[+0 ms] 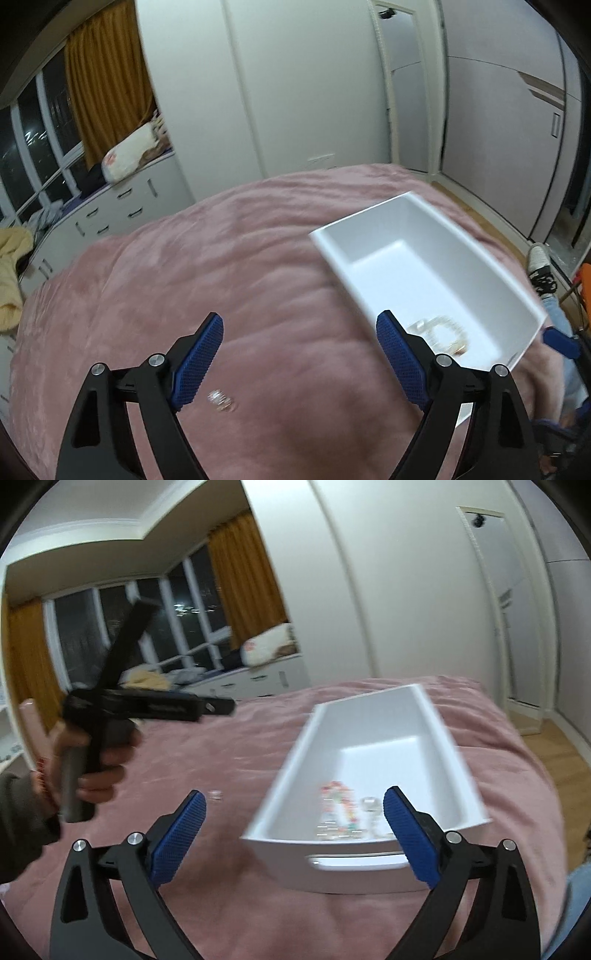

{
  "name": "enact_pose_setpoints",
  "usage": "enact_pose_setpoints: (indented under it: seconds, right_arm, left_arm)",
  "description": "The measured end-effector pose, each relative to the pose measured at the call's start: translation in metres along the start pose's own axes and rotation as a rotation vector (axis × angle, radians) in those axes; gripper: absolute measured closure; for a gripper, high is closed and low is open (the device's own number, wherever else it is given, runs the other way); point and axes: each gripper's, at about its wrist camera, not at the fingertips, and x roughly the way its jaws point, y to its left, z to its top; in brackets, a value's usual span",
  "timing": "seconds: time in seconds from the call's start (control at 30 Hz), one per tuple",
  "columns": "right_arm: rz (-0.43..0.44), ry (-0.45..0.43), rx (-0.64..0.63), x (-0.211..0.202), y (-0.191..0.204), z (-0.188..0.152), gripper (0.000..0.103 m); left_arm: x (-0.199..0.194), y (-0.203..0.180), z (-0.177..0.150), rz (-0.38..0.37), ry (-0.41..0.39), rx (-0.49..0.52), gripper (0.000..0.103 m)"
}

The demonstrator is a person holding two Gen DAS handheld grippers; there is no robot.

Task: Organize jewelry
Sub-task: 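Reach both tools to the small silver charm and grasp it with the left tool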

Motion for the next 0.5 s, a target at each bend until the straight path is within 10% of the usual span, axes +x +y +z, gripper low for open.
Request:
enact_pose_setpoints:
  seconds: [0.5]
  right_arm:
    - [0.13, 0.143, -0.105, 0.12, 0.098, -0.03, 0.006]
  left_arm:
    - [0.056, 0.108, -0.071, 0.025, 0.109, -0.144, 0.016]
